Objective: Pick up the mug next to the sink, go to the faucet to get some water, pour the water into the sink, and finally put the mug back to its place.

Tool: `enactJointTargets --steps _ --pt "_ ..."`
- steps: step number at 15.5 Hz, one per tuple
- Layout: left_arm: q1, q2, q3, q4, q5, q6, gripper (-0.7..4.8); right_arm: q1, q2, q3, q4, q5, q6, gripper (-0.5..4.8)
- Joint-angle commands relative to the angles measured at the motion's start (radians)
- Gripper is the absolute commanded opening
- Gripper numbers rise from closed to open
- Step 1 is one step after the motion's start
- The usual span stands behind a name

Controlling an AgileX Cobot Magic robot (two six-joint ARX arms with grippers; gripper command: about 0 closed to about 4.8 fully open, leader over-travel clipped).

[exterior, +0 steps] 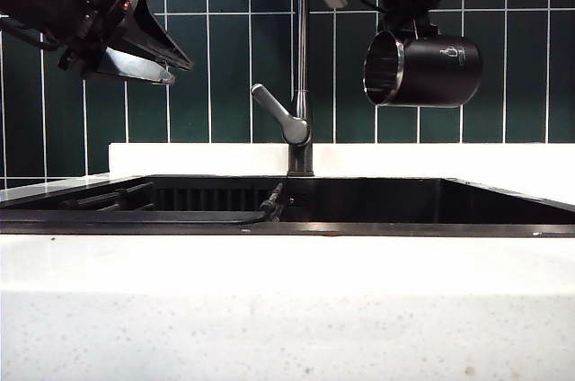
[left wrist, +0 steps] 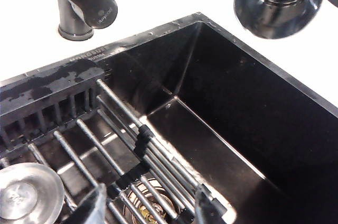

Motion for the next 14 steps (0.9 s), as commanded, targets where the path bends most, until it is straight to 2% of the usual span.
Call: enactJointTargets --steps 1,3,5,6,8,9,10,12,14 --pt "-0.001 -0.022 -0.001 -0.029 0.006 -0.002 2.1 -0.089 -0.01 0.008 0.084 0.06 0.324 -0.01" --pt "-0.001 -0.042 0.0 -0.036 0.006 -0.002 2.1 -0.172 -0.011 0.007 0.074 0.077 0.593 -0.01" --pt "-0.001 -0.055 0.0 -0.035 0.006 -0.001 2.1 -0.25 -0.012 0.007 0.04 0.026 0.804 -0.01" --pt "-0.001 -0.055 -0.001 -0.037 0.004 -0.001 2.1 -0.304 -0.012 0.007 0.011 -0.033 0.914 -0.01" --pt "-0.001 -0.055 -0.001 -0.035 0.002 -0.001 2.1 -0.365 -0.012 0.007 -0.007 -0.119 1.038 -0.01" --pt "-0.002 -0.055 -0.001 -0.035 -0.001 0.004 2.09 -0.421 -0.011 0.007 -0.006 -0.215 1.165 -0.01" --pt "-0.002 -0.055 -0.001 -0.034 -0.001 0.006 2.09 -0.46 -0.01 0.007 0.002 -0.266 1.247 -0.01" --pt "-0.002 -0.055 -0.001 -0.033 -0.001 0.024 2.09 -0.515 -0.01 0.002 0.021 -0.29 1.313 -0.01" --pt "-0.002 -0.055 -0.001 -0.033 -0.002 0.038 2.09 -0.541 -0.01 -0.039 0.088 -0.359 1.319 -0.01"
